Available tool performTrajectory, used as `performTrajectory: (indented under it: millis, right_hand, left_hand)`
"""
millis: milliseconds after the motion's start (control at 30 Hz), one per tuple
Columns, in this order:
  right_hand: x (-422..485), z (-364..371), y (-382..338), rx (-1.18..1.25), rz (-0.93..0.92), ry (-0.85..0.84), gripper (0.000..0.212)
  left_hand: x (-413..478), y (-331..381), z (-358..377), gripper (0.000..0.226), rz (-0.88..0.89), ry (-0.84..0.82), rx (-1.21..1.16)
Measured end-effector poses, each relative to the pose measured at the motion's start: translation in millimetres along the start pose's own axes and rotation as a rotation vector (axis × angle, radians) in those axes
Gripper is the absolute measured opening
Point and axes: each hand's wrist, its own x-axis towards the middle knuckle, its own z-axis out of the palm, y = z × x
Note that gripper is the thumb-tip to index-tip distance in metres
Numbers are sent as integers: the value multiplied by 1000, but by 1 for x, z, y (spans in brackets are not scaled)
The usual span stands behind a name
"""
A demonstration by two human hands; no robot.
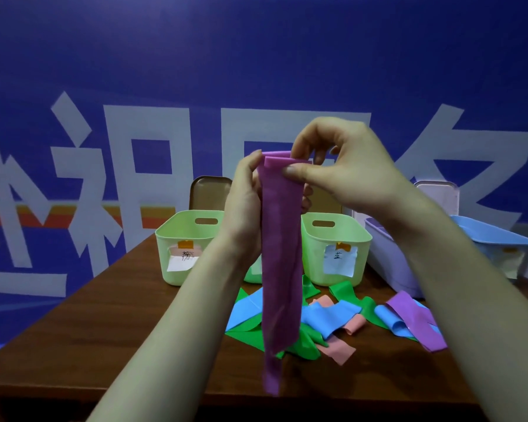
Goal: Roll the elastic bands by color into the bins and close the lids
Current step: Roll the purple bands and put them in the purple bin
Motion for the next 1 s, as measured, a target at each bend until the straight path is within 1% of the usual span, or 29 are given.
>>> performTrajectory:
  millis: [100, 167, 433, 567, 700, 800, 867, 1000]
  right_hand:
    - [-2, -5, 0, 12, -1, -41, 14]
    - [-2, -8, -1, 20, -14, -47, 15]
    - [0, -5, 9, -68, -37, 29, 12]
    - [-1, -2, 17, -98, -22, 79, 16]
    - [-2, -7, 23, -90, 34, 73, 17]
    - [-6, -9, 32, -69, 88, 63, 19]
    - [-9, -12, 39, 17, 150, 52, 25]
    - [-16, -23, 59, 220, 303, -82, 34]
  left_hand:
    - [1, 0, -2, 54, 7, 93, 65]
    - [1, 0, -1, 51, 2, 120, 67]
    - [0, -5, 8, 54, 7, 24, 39]
    - [1, -10, 9, 54, -1, -14, 31]
    - [2, -15, 13, 60, -9, -78, 70]
    - [1, -22, 18, 50, -32, -86, 84]
    - [2, -28, 20, 42, -59, -79, 97]
    - [5, -43, 25, 43, -140, -113, 20]
